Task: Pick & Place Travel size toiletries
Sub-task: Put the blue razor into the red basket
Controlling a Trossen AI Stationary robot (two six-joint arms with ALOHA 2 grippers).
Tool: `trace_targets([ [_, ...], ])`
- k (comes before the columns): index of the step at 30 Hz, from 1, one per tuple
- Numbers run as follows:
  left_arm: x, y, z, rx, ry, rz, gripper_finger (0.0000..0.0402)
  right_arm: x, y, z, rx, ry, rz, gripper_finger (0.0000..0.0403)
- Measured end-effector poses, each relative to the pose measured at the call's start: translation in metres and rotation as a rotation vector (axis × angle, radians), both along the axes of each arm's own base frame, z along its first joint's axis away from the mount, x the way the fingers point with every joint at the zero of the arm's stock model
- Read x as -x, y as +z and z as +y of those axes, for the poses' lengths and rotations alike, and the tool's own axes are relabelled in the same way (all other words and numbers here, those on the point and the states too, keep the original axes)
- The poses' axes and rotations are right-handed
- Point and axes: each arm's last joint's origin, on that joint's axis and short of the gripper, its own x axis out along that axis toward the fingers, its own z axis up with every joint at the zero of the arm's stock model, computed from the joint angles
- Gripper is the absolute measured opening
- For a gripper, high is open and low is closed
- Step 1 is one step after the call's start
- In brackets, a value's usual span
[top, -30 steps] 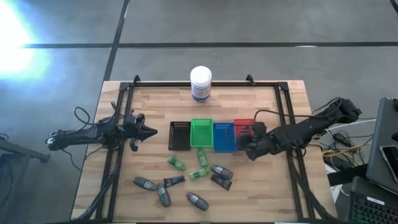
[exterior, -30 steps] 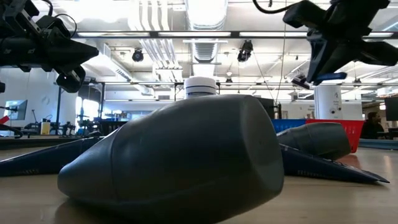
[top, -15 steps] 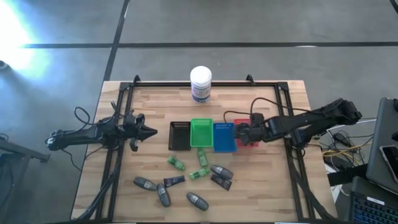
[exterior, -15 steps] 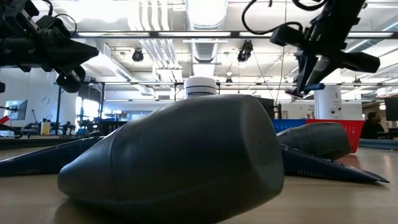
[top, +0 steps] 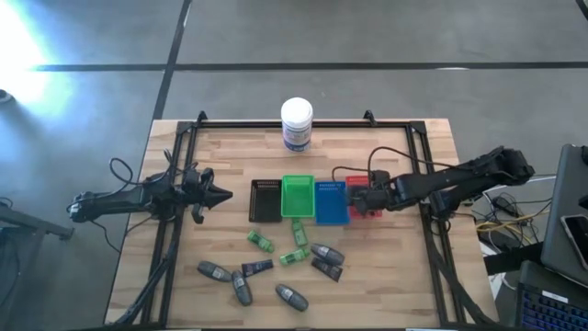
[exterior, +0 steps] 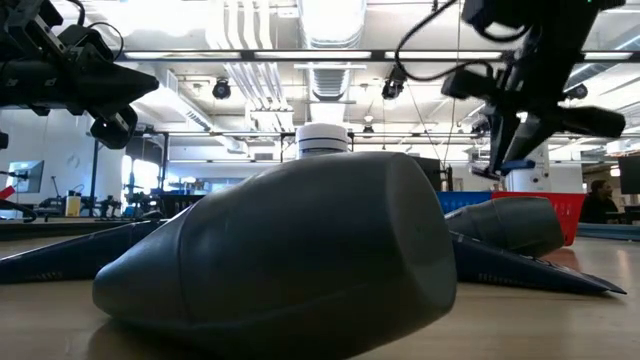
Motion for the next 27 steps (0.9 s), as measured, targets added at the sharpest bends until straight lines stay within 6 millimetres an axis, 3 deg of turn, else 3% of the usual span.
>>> trace_targets([
  [15, 0.000, 0.000, 0.000, 0.000, 0.000, 0.000, 0.0026, 0.000, -0.027, -0.027, -0.009, 0.046, 0.116, 0.0050],
  [21, 0.000, 0.000, 0.000, 0.000, 0.000, 0.001, 0.0026, -0.005, -0.037, -0.027, -0.006, 0.053, 0.161, 0.0087],
  [27, 0.000, 0.000, 0.000, 0.000, 0.000, 0.001, 0.0026, -0.008, -0.034, -0.028, 0.000, 0.060, 0.147, 0.0149],
])
